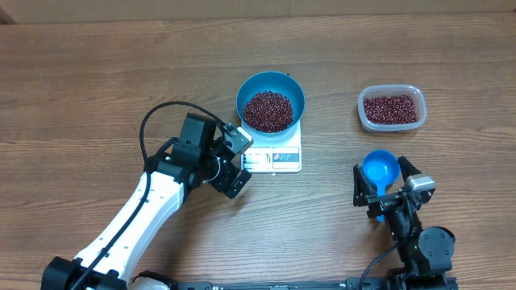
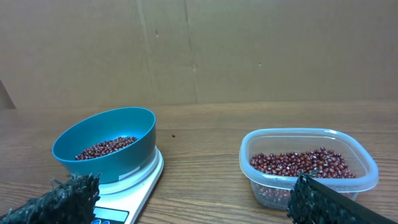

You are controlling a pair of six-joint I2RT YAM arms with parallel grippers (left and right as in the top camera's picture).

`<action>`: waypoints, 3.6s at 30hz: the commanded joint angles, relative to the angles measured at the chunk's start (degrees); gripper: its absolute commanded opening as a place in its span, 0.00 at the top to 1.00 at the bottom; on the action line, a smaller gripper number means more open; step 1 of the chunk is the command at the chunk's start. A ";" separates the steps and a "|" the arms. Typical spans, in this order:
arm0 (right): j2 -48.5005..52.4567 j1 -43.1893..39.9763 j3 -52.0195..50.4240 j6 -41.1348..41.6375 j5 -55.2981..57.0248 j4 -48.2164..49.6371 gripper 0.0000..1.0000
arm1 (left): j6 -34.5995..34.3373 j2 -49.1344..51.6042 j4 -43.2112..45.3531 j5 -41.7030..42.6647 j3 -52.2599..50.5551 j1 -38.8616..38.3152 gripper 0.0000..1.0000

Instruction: Scoop item into bowl and weigh 150g on scale

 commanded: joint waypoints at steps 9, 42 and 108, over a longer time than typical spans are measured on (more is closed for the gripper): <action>-0.63 0.22 -0.61 0.59 -0.24 0.31 0.00 | 0.44 0.28 0.15 0.48 -0.26 -0.39 0.00; -0.63 0.22 -0.61 0.59 -0.24 0.31 0.00 | 0.44 -21.11 -5.66 -14.56 -0.26 0.63 0.00; -0.63 0.22 -0.61 0.59 -0.24 0.31 0.00 | 1.92 -79.80 24.87 -8.96 -46.93 21.40 0.00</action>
